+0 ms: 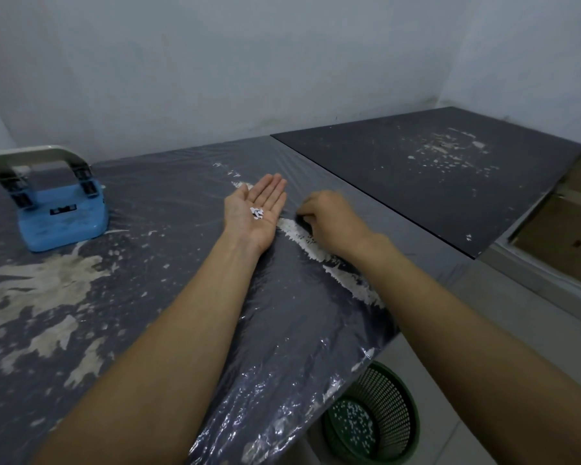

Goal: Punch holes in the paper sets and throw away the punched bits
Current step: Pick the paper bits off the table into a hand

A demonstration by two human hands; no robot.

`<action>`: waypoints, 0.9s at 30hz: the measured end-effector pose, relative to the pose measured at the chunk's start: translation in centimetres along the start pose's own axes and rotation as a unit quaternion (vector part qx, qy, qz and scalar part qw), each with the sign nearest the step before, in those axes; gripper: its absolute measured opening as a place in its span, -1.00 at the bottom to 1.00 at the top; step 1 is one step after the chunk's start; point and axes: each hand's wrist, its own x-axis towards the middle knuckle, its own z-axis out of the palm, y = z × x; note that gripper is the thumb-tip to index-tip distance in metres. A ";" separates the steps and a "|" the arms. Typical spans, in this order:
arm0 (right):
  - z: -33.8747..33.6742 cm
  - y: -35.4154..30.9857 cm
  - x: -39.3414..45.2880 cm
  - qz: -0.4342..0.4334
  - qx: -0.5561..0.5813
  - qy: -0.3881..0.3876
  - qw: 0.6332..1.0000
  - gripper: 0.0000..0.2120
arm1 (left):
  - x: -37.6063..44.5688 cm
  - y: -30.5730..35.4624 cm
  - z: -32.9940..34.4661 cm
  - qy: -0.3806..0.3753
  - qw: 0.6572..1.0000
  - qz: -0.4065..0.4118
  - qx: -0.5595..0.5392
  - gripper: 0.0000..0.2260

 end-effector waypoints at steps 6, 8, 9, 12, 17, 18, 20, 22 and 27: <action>-0.6 -0.4 0.0 -0.022 -0.053 -0.006 0.998 -0.76 | -0.1 -0.1 0.0 0.004 1.000 -0.002 0.001 -0.56; -0.9 -0.3 0.1 -0.030 -0.056 0.002 0.998 -0.76 | -0.1 0.0 0.0 0.005 1.000 -0.002 0.000 -0.56; -1.0 0.0 0.1 -0.029 -0.057 0.003 0.998 -0.76 | -0.1 0.0 0.0 0.005 1.000 -0.002 0.000 -0.56; -1.3 1.0 0.4 0.029 -0.034 0.009 0.999 -0.77 | -0.2 0.0 0.1 0.011 1.000 -0.003 -0.002 -0.56; -3.4 1.0 1.4 0.220 0.314 0.050 0.922 -0.81 | -0.5 -0.2 0.5 0.021 1.000 -0.016 -0.011 -0.56; -4.2 0.6 1.7 0.211 0.388 0.042 0.896 -0.83 | -0.6 -0.3 0.7 0.024 0.999 -0.020 -0.014 -0.55; -5.6 -0.5 2.2 0.161 0.457 0.018 0.875 -0.84 | -0.8 -0.5 1.1 0.033 0.999 -0.024 -0.014 -0.55; -6.6 -1.7 2.7 0.122 0.448 -0.013 0.885 -0.86 | -1.1 -0.8 1.4 0.039 0.999 -0.027 -0.009 -0.55; -7.0 -3.5 3.2 0.088 0.342 -0.063 0.933 -0.86 | -1.6 -1.2 1.7 0.049 0.998 -0.029 -0.003 -0.52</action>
